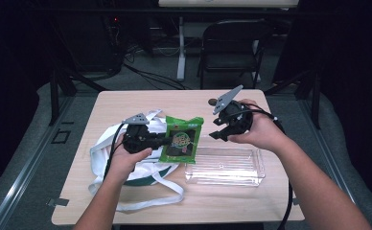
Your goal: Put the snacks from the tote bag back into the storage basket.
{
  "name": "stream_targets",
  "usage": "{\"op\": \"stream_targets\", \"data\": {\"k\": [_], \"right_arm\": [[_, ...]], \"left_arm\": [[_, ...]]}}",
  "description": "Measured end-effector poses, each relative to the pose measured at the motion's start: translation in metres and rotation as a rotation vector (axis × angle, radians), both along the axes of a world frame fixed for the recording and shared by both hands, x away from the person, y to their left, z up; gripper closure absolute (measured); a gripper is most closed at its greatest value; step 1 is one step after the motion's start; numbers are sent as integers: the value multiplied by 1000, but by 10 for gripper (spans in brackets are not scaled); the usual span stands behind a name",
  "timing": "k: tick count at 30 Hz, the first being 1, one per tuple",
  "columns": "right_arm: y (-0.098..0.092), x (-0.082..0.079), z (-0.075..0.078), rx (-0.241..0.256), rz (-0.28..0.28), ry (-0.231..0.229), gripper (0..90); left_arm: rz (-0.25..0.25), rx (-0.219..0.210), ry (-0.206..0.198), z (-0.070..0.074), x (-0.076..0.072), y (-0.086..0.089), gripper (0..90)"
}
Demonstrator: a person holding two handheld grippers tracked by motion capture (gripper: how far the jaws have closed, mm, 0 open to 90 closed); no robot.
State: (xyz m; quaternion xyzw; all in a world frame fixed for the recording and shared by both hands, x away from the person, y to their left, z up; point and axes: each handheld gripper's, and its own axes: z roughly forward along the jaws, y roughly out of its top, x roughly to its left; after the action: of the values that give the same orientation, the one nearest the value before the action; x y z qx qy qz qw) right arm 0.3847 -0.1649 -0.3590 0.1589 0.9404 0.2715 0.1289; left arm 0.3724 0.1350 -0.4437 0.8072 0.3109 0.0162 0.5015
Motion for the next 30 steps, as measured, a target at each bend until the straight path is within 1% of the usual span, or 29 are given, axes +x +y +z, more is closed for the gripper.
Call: {"op": "stream_targets", "data": {"k": [1,2,6,9,10,12,14,17,20,21,23,24,25,30], "right_arm": [[1,0,0,-1,3,-3,484],[2,-1,0,9,4,0,475],[6,-1,1,3,21,1,464],[10,-1,0,-1,33,-1,451],[11,-1,-1,9,32,-3,448],[13,-2,0,-6,44,-3,441],[16,-2,0,-3,51,-3,434],[20,-3,0,3,56,-3,429],[23,-2,-1,-7,68,-2,428],[25,-2,-2,-1,69,1,428],[27,-2,-3,-8,77,5,428],[28,-2,-3,-19,83,5,428],[30,-2,-5,-15,89,11,428],[32,-2,-7,-27,94,17,428]], "left_arm": [[-6,0,3,-1,0,-2,738],[-14,2,6,-2,-1,-3,738],[-34,19,10,-4,-2,-11,738],[-49,20,13,-6,-3,-16,739],[-54,22,12,-7,-3,-17,738],[-61,28,16,-8,-4,-20,739],[-66,26,18,-9,-4,-23,738],[-79,36,22,-10,-5,-27,738],[-85,37,17,-11,-6,-30,738],[-87,40,15,-11,-7,-30,738],[-88,38,15,-11,-7,-31,739],[-88,39,13,-11,-7,-32,739],[-90,39,13,-11,-7,-32,739],[-100,37,1,-9,-9,-34,739]]}}
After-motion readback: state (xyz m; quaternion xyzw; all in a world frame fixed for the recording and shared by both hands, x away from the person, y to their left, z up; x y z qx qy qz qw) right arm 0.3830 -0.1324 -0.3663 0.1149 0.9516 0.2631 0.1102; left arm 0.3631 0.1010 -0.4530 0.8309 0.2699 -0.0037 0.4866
